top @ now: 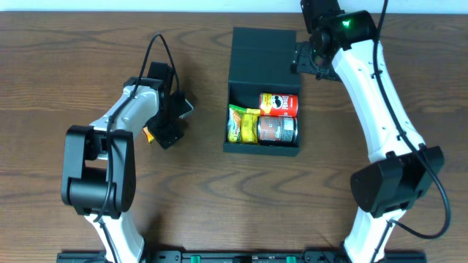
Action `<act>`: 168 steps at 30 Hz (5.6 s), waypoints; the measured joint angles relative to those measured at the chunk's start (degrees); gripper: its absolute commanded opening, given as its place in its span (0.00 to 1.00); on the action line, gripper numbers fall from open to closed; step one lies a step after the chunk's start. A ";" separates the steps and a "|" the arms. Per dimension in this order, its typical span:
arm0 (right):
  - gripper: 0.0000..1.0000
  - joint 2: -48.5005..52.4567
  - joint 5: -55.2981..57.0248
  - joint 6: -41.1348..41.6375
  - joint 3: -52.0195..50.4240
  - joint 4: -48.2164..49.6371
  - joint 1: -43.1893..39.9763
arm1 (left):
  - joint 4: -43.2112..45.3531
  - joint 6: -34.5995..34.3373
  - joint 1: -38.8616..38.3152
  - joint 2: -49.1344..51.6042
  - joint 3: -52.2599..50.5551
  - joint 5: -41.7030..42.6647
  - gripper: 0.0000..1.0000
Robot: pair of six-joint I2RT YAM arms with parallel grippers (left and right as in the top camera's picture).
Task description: Pack container
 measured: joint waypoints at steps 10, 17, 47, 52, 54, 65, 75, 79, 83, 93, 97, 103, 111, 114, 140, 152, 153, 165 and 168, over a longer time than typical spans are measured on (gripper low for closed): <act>0.89 0.00 0.02 -0.31 0.00 -0.26 0.00 | 0.00 0.33 1.99 0.50 0.04 -0.24 0.69; 0.90 0.00 0.02 -0.33 0.00 -0.24 0.00 | 0.07 0.22 3.26 0.59 0.04 -0.24 0.64; 0.96 0.00 0.00 -0.33 0.00 1.29 0.00 | 4.02 -22.21 3.15 0.59 0.04 -0.24 0.45; 0.97 0.00 0.02 -0.35 0.00 1.75 0.00 | 4.02 -26.34 1.81 0.59 0.07 -0.24 0.45; 0.97 0.00 0.00 -0.35 0.00 1.86 0.00 | 4.00 -27.41 0.50 0.59 0.31 -0.22 0.45; 0.97 0.00 0.00 -0.44 0.00 1.92 0.00 | 3.98 -34.73 -6.82 0.81 9.14 0.02 0.45; 0.97 0.00 0.00 -0.46 0.00 1.95 0.00 | 3.50 -39.19 -12.81 0.81 17.05 1.09 0.45; 0.98 0.00 0.02 -0.46 0.00 1.95 0.00 | 1.70 -40.65 -14.43 0.81 19.71 1.99 0.45; 0.98 0.00 0.00 -0.46 0.00 1.95 0.00 | -1.01 -42.53 -15.43 0.81 23.45 2.82 0.45; 0.98 0.00 0.02 -0.46 0.00 1.95 0.00 | -2.08 -51.43 -16.83 0.81 26.01 9.60 0.45; 0.99 0.00 0.02 -0.46 0.00 2.32 0.00 | -2.03 -53.72 -17.18 0.81 26.01 12.87 0.45; 0.99 0.00 0.57 -0.68 0.00 2.73 0.00 | -0.22 -47.87 -17.22 0.81 26.01 13.99 0.44; 0.99 0.00 2.54 -1.73 0.00 2.73 0.00 | 0.98 -29.29 -18.32 0.81 26.01 15.80 0.41; 0.99 0.00 2.60 -2.01 0.00 2.69 0.00 | 0.94 -21.44 -18.99 0.81 26.01 16.72 0.41; 0.96 0.00 2.75 -3.58 0.00 -0.55 0.00 | 0.44 6.51 -19.50 4.52 25.55 18.10 0.95; 0.69 0.00 2.78 -4.17 0.00 3.45 -0.68 | 11.80 -27.80 -19.04 -3.41 25.16 10.03 0.95; 0.69 0.00 2.80 -4.15 0.00 3.78 -1.01 | 11.82 -30.49 -18.78 -5.14 25.16 8.98 0.95; 0.02 0.00 2.16 2.99 0.00 2.08 -5.46 | 11.10 -67.54 -0.35 -3.39 25.18 16.70 0.17; 0.02 0.00 1.81 8.79 0.00 1.05 -6.34 | 12.07 -71.04 5.29 -0.50 25.18 24.46 0.06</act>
